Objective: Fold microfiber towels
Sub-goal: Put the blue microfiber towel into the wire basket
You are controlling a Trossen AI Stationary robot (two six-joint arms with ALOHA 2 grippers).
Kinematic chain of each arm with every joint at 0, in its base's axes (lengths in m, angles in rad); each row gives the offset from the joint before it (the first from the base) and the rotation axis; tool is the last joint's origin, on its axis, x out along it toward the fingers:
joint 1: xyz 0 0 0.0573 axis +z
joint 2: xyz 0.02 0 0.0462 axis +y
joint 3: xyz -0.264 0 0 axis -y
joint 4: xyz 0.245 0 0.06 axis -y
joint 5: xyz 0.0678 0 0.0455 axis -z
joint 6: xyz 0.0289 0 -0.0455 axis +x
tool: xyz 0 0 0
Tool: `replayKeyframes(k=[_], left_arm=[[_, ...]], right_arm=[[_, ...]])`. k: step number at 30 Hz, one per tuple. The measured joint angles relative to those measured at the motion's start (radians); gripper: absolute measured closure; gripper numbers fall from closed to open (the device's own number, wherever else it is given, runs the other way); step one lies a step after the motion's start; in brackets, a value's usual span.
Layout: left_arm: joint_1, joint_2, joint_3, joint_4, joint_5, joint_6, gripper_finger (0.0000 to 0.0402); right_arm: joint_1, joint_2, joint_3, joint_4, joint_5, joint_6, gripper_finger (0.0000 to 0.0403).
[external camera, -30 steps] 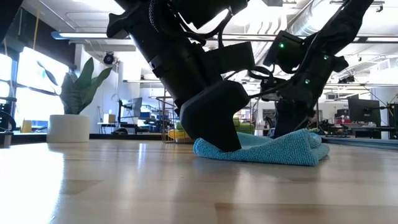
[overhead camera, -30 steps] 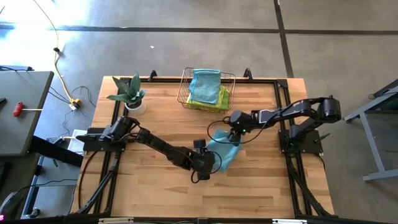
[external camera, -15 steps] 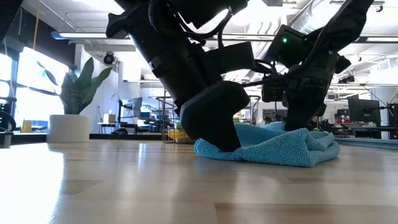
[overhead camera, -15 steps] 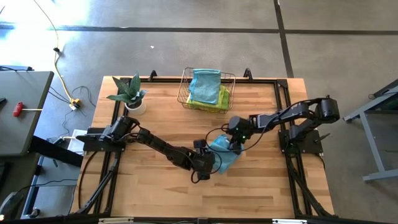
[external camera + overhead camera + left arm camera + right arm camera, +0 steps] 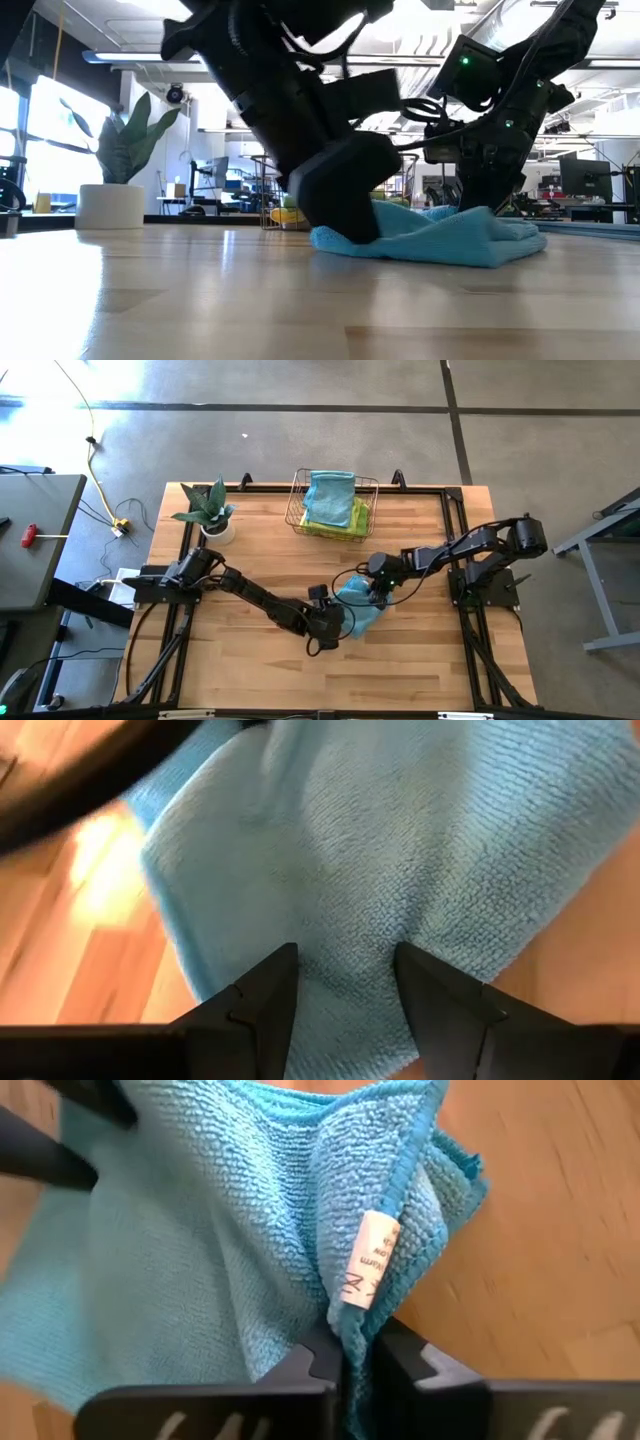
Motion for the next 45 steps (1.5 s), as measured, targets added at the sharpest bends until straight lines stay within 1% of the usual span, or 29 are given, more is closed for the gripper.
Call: replayKeyframes(k=[2, 4, 7, 12, 15, 18, 20, 24, 26, 31, 35, 39, 41, 45], left_arm=[[-0.009, -0.019, -0.004, -0.02, -0.007, -0.022, 0.0241], [-0.024, -0.05, -0.007, -0.039, -0.012, -0.038, 0.0241], [-0.062, -0.126, -0.003, -0.047, -0.023, -0.062, 0.0241], [-0.13, -0.219, -0.003, -0.096, -0.051, -0.135, 0.0241], [-0.179, -0.274, -0.001, -0.099, -0.096, -0.154, 0.0241], [-0.232, -0.304, -0.001, -0.115, -0.127, -0.157, 0.0241], [-0.264, -0.321, -0.001, -0.115, -0.155, -0.156, 0.0241], [-0.321, -0.346, 0.0, -0.128, -0.235, -0.159, 0.0241], [-0.35, -0.349, 0.0, -0.137, -0.261, -0.158, 0.0241], [-0.401, -0.355, 0.001, -0.137, -0.301, -0.158, 0.0241], [-0.427, -0.355, 0.001, -0.137, -0.303, -0.16, 0.0241], [-0.443, -0.355, 0.001, -0.139, -0.303, -0.163, 0.0241], [-0.447, -0.355, 0.001, -0.143, -0.303, -0.163, 0.0241], [-0.449, -0.355, 0.001, -0.161, -0.303, -0.175, 0.0241]], right_arm=[[-0.001, -0.001, 0.002, 0.0, 0.001, 0.011, 0.0387], [-0.004, -0.01, 0.008, -0.002, 0.002, 0.006, 0.0395], [-0.004, -0.03, 0.031, -0.024, 0.022, -0.014, 0.0398], [-0.006, -0.05, 0.143, -0.066, 0.035, -0.08, 0.0401], [-0.005, -0.048, 0.231, -0.14, 0.03, -0.171, 0.0401], [-0.006, -0.05, 0.342, -0.211, 0.031, -0.264, 0.0402], [-0.006, -0.048, 0.413, -0.267, 0.06, -0.341, 0.0402], [-0.02, -0.041, 0.544, -0.323, 0.121, -0.519, 0.0402], [-0.045, -0.025, 0.596, -0.334, 0.14, -0.579, 0.0402], [-0.148, 0.034, 0.707, -0.405, 0.141, -0.673, 0.0402], [-0.242, 0.108, 0.779, -0.489, 0.154, -0.793, 0.0403], [-0.325, 0.181, 0.857, -0.508, 0.212, -0.885, 0.0403], [-0.361, 0.214, 0.895, -0.507, 0.236, -0.9, 0.0403], [-0.42, 0.261, 0.961, -0.503, 0.238, -0.945, 0.0403]])
